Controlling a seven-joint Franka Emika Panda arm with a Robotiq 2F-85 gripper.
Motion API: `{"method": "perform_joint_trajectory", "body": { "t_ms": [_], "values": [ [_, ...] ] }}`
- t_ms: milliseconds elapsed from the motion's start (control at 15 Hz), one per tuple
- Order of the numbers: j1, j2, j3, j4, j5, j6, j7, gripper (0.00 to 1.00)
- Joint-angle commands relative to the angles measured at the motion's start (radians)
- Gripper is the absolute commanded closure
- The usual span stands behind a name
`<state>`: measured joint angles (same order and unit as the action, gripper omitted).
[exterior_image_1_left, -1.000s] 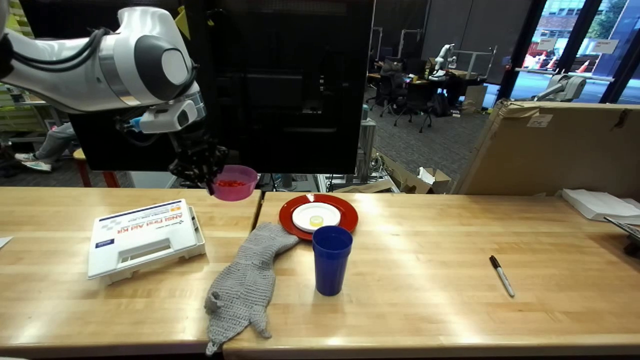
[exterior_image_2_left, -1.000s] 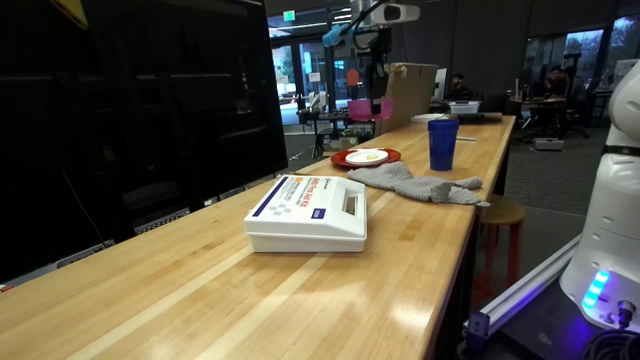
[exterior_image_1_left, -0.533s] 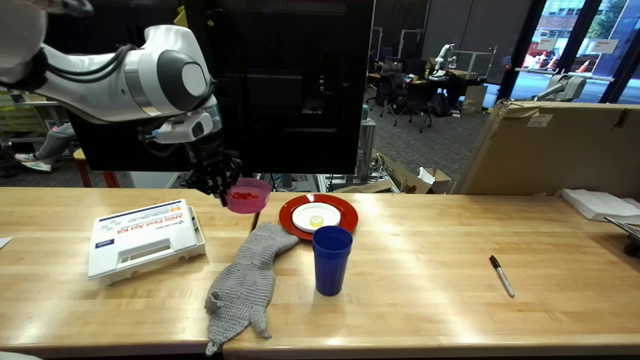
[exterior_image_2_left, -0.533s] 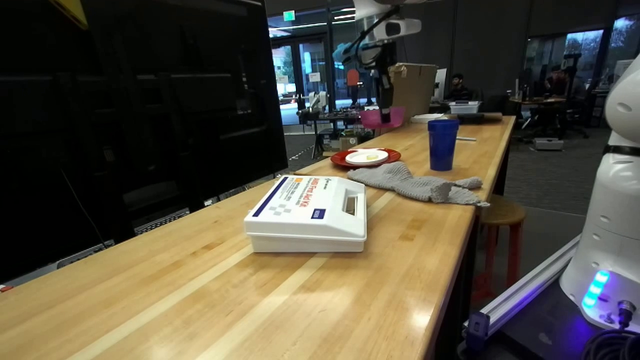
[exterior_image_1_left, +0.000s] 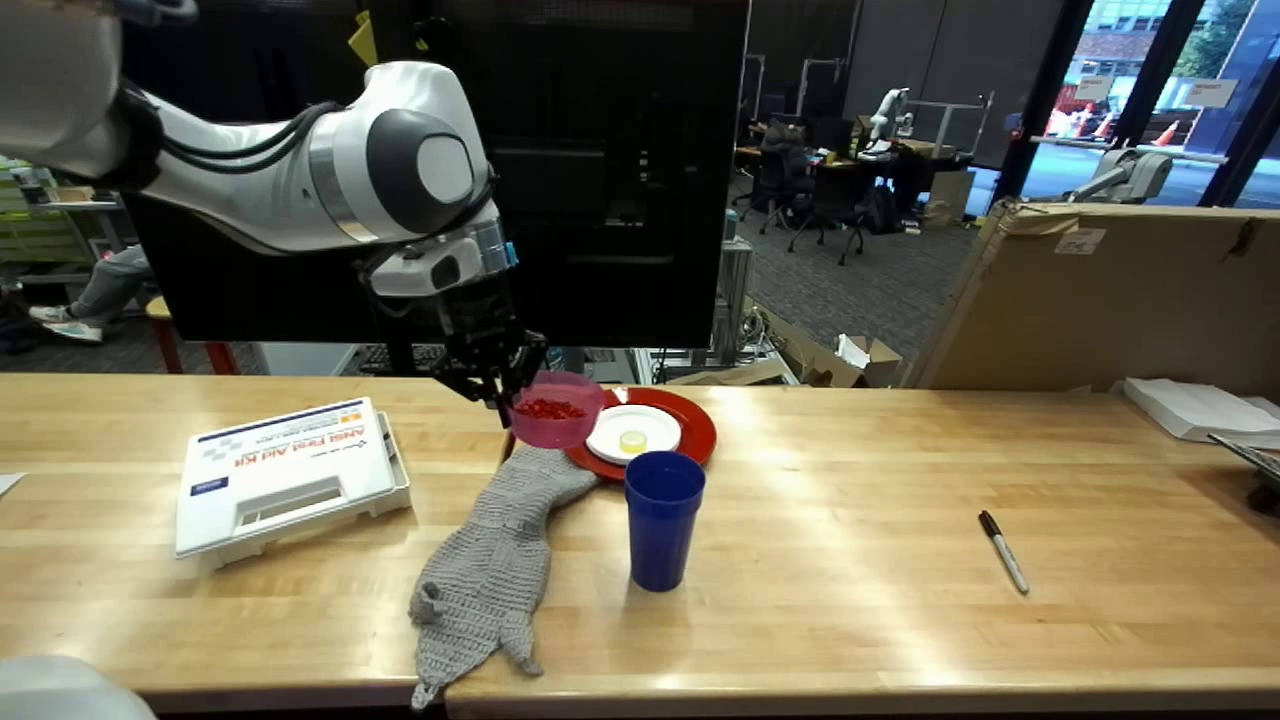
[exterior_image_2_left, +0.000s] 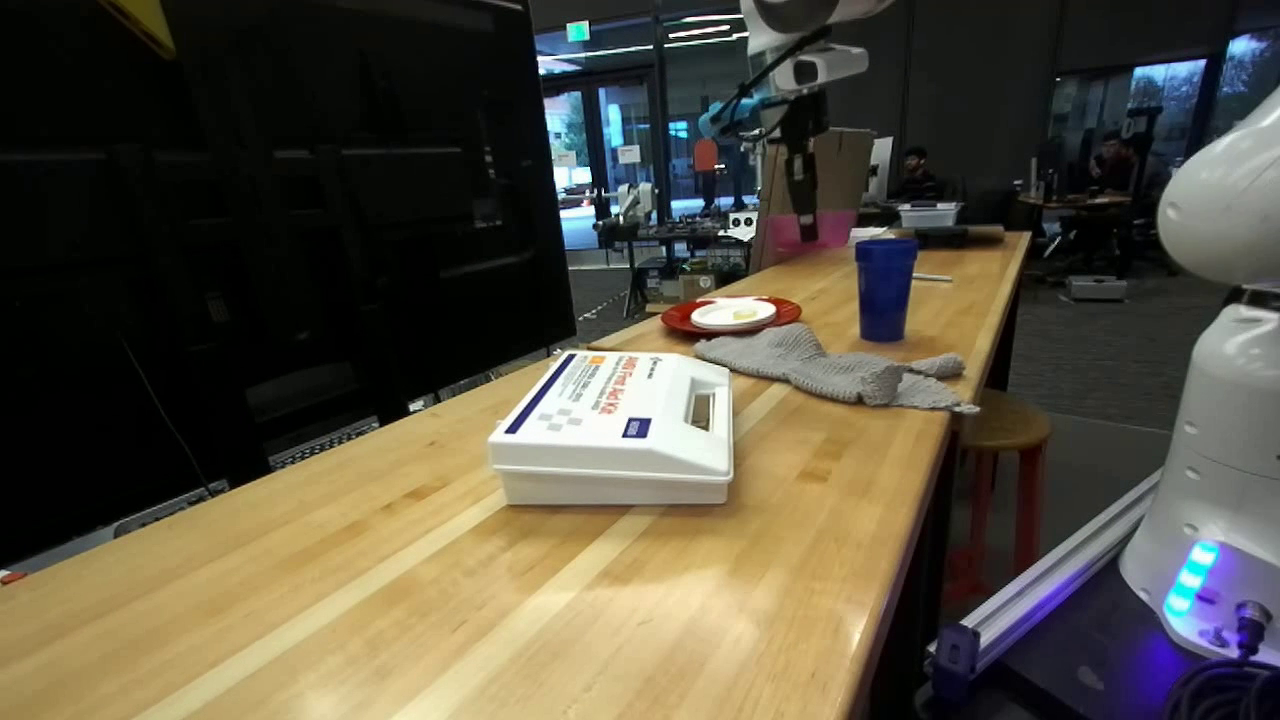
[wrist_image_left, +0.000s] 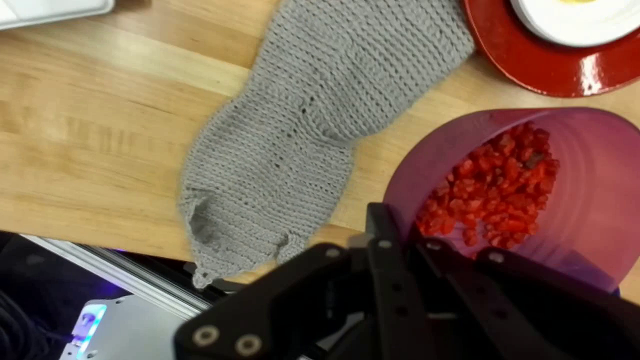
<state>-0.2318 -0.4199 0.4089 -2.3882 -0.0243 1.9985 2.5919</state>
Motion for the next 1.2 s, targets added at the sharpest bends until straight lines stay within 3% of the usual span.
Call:
{"method": "perform_joint_trajectory", "body": {
  "t_ms": [0, 133, 267, 533, 800, 1133],
  "values": [
    [-0.25, -0.113, 0.16, -0.058, 0.127, 0.011, 0.006, 0.99],
    [-0.307, -0.12, 0.204, -0.067, 0.182, 0.019, 0.058, 0.99],
    [-0.479, -0.201, 0.333, -0.092, 0.308, 0.013, 0.014, 0.99],
    [-0.61, -0.322, 0.44, -0.113, 0.458, -0.015, 0.025, 0.99],
    [-0.681, -0.458, 0.484, -0.118, 0.529, -0.083, 0.026, 0.99],
    [-0.712, -0.566, 0.479, -0.109, 0.505, -0.195, 0.026, 0.99]
  ]
}}
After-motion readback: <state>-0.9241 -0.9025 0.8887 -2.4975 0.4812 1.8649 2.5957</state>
